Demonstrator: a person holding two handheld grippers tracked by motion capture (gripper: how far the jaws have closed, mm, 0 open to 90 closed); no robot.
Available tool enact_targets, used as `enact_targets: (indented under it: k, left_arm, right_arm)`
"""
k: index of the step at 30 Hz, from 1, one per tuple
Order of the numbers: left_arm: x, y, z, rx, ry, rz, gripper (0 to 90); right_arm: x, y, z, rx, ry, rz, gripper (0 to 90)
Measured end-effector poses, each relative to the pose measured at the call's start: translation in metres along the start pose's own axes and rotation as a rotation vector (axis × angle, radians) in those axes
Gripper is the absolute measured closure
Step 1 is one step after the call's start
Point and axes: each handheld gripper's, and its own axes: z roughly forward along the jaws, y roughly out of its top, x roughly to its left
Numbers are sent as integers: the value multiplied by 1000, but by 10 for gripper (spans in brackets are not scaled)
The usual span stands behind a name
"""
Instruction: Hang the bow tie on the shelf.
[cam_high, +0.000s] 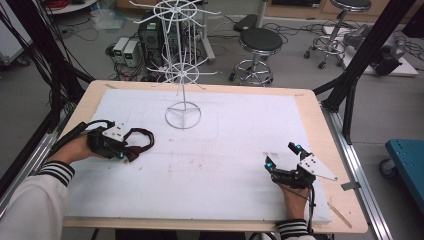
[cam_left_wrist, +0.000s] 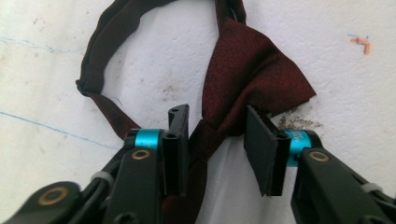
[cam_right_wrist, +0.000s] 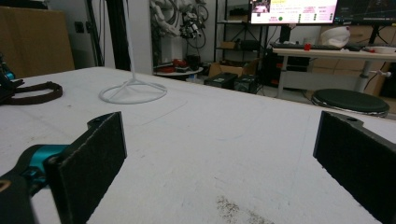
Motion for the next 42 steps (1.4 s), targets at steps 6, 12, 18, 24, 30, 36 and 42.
enact_targets:
  k: [6, 12, 18, 24, 30, 36, 42]
  left_arm:
    - [0, 1, -1, 42, 48, -19, 761]
    - [-1, 2, -2, 52, 50, -20, 772]
    - [-2, 3, -5, 33, 61, -42, 773]
    - [1, 3, -16, -32, 100, -101, 773]
    - [4, 4, -29, -148, 108, -210, 773]
    - [7, 5, -40, -266, 118, -321, 774]
    - [9, 6, -47, -341, 145, -395, 774]
  right_arm:
    - [0, 0, 0, 0, 0, -1, 19]
    - [0, 0, 0, -3, -1, -1, 19]
    - [0, 0, 0, -2, 1, 2, 19]
    - [0, 0, 0, -1, 1, 3, 19]
    - [0, 0, 0, -3, 0, -2, 19]
    - [0, 0, 0, -1, 0, 2, 19]
    - [0, 0, 0, -2, 0, 0, 19]
